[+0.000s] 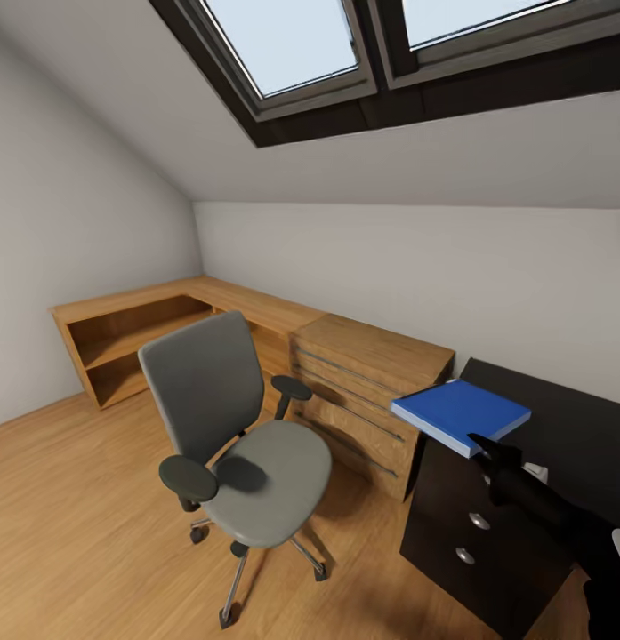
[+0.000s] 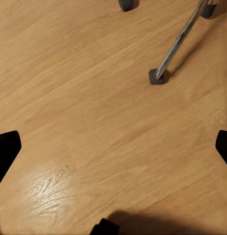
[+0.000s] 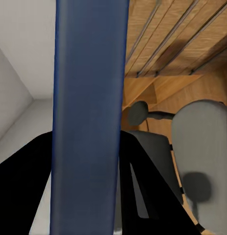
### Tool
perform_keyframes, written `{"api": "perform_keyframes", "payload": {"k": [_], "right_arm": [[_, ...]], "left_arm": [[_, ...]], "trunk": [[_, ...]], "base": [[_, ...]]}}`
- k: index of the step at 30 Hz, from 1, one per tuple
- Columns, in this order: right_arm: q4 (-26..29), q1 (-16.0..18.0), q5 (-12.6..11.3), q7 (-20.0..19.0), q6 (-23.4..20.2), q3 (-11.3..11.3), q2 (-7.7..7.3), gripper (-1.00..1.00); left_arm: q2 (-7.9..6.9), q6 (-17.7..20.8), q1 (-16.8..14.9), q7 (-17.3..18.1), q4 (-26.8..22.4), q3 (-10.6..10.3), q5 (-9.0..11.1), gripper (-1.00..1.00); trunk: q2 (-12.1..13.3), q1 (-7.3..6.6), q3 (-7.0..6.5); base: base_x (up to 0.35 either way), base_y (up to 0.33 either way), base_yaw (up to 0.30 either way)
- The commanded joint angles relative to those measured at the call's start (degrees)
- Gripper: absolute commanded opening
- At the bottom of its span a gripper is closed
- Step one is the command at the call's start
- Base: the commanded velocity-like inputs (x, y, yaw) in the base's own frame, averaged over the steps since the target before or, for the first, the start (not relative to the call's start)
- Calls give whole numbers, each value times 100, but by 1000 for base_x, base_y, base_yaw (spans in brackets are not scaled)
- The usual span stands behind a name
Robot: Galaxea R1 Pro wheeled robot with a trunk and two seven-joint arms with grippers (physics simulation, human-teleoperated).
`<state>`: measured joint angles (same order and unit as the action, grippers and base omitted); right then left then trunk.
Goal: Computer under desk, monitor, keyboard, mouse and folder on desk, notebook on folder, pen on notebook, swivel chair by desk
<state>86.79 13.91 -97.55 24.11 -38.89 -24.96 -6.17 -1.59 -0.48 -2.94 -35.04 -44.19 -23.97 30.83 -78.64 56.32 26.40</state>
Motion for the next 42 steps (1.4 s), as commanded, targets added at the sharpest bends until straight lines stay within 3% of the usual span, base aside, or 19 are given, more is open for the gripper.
{"api": "perform_keyframes", "payload": {"k": [1,10,28,34,42], "right_arm": [[5,6,-62,59,-11,-8,1,-100],[2,5,-57,53,-5,-8,1,-100],[-146,6,-46,43,4,-15,19,-100],[-241,6,-46,42,5,-17,17,-100],[-251,6,-3,42,5,-5,29,-100]], "left_arm": [[-4,-5,-5,-47,-3,-38,46,100],[67,-5,-5,-42,76,-52,46,100],[115,-6,-5,-38,91,-50,37,100],[108,-16,-5,-53,94,-401,44,100],[106,-211,-5,-62,94,-477,50,100]], "trunk": [[38,-23,-12],[399,-220,-174],[399,-220,-174],[399,-220,-174],[399,-220,-174]], "base": [[0,0,-269],[0,0,-269],[0,0,-269],[0,0,-269],[0,0,-269]]}}
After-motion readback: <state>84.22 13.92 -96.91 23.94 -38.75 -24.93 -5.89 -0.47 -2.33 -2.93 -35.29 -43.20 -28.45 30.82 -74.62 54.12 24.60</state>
